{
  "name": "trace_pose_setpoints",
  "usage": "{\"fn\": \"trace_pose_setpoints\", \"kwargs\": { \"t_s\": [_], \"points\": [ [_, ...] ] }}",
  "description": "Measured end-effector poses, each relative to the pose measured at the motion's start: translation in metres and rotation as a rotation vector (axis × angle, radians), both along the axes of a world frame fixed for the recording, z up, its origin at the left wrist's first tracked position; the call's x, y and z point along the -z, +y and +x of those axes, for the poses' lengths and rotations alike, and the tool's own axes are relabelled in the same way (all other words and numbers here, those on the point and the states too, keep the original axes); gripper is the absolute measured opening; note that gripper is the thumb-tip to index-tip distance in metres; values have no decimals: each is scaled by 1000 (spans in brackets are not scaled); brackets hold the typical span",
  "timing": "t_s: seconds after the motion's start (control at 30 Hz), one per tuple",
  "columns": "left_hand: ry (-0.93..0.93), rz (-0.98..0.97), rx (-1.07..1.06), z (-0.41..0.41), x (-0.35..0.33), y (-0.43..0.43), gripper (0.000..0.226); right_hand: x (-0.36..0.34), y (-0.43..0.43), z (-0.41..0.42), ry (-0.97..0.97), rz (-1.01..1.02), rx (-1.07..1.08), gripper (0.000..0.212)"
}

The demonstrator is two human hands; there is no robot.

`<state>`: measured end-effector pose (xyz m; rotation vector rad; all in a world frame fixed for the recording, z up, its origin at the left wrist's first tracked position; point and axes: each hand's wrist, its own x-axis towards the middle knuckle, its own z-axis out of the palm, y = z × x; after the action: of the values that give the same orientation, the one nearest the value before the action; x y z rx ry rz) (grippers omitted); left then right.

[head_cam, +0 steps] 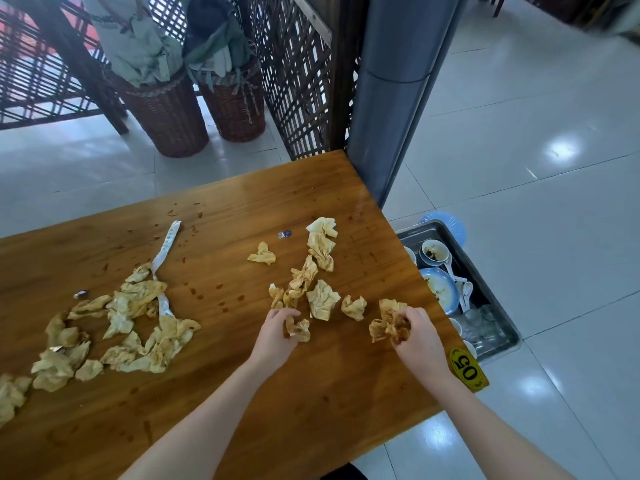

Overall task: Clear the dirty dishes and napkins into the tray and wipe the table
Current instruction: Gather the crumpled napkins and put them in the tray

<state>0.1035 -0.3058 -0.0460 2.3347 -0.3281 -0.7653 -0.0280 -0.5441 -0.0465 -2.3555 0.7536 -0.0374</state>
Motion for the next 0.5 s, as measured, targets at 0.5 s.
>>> {"fn": "trace_pose_setpoints", "kwargs": {
  "t_s": [0.5],
  "points": [
    [-62, -25, -8, -2, 25, -34, 23, 11, -11, -19, 10, 54, 84, 23]
  ]
}}
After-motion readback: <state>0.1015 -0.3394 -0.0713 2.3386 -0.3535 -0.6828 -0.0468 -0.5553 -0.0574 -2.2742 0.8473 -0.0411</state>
